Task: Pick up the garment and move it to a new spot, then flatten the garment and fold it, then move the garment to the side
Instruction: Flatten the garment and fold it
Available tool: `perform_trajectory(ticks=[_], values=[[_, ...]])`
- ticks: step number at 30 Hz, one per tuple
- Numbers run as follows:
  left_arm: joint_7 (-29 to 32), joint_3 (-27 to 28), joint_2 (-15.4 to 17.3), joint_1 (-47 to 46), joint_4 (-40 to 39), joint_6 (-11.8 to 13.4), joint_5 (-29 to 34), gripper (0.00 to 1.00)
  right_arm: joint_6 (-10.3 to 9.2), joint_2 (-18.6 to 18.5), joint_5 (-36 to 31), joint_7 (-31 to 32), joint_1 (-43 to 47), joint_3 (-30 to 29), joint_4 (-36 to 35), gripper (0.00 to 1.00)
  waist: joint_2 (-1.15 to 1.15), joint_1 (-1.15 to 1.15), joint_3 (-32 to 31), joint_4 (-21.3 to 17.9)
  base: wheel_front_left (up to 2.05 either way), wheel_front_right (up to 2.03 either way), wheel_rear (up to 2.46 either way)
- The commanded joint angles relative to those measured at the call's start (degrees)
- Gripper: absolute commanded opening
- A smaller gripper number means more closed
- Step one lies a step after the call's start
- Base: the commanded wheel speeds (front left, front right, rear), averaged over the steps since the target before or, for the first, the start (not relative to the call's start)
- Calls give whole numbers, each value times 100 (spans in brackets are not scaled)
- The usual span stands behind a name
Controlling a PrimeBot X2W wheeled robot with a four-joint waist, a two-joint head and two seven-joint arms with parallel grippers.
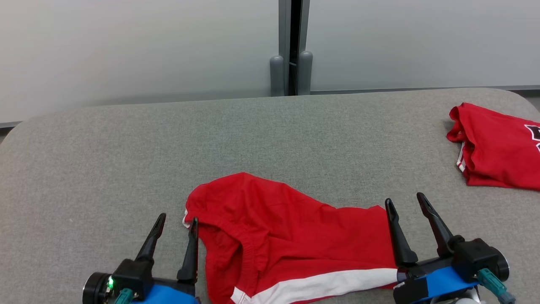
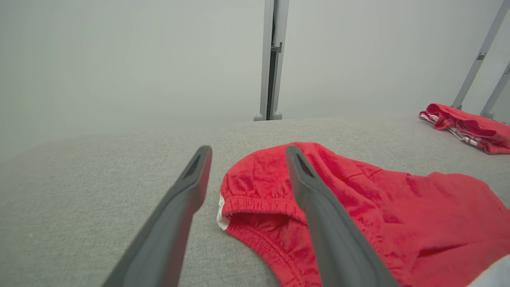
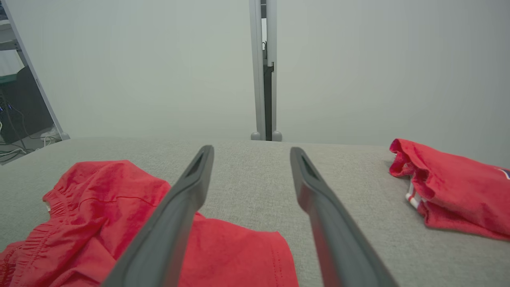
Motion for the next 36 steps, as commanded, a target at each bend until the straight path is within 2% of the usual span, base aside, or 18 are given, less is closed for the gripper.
perform_trajectory(ticks=[1, 9, 19, 29, 34, 35, 36], values=[[-21, -23, 16, -158, 39, -15, 55, 100, -2, 37, -16, -6, -38, 22, 29, 100, 0, 0, 14, 4, 0, 0, 0], [-18, -6, 161, -854, 537, -144, 190, 100, -2, 0, 17, -6, -135, 31, 118, 100, 0, 0, 132, -97, 0, 0, 0], [-18, -67, 426, -1627, 1980, -341, 206, 100, -2, 7, 41, -6, -335, 48, 165, 100, 0, 0, 504, -345, 0, 0, 0], [31, -238, 443, -2108, 3530, -465, 62, 100, -2, 3, 30, -6, -432, -3, 182, 100, 0, 0, 705, -424, 0, 0, 0], [50, -346, 406, -2230, 3951, -507, -14, 100, -2, -3, 35, -6, -487, 7, 201, 100, 0, 0, 716, -431, 0, 0, 0], [48, -378, 398, -2275, 4027, -520, -35, 48, -2, -2, 34, -6, -495, 14, 201, 100, 0, 0, 721, -434, 0, 0, 0], [42, -406, 392, -2331, 4084, -514, -43, 17, -2, -1, 34, -6, -503, 18, 198, 100, 0, 0, 724, -437, 0, 0, 0]])
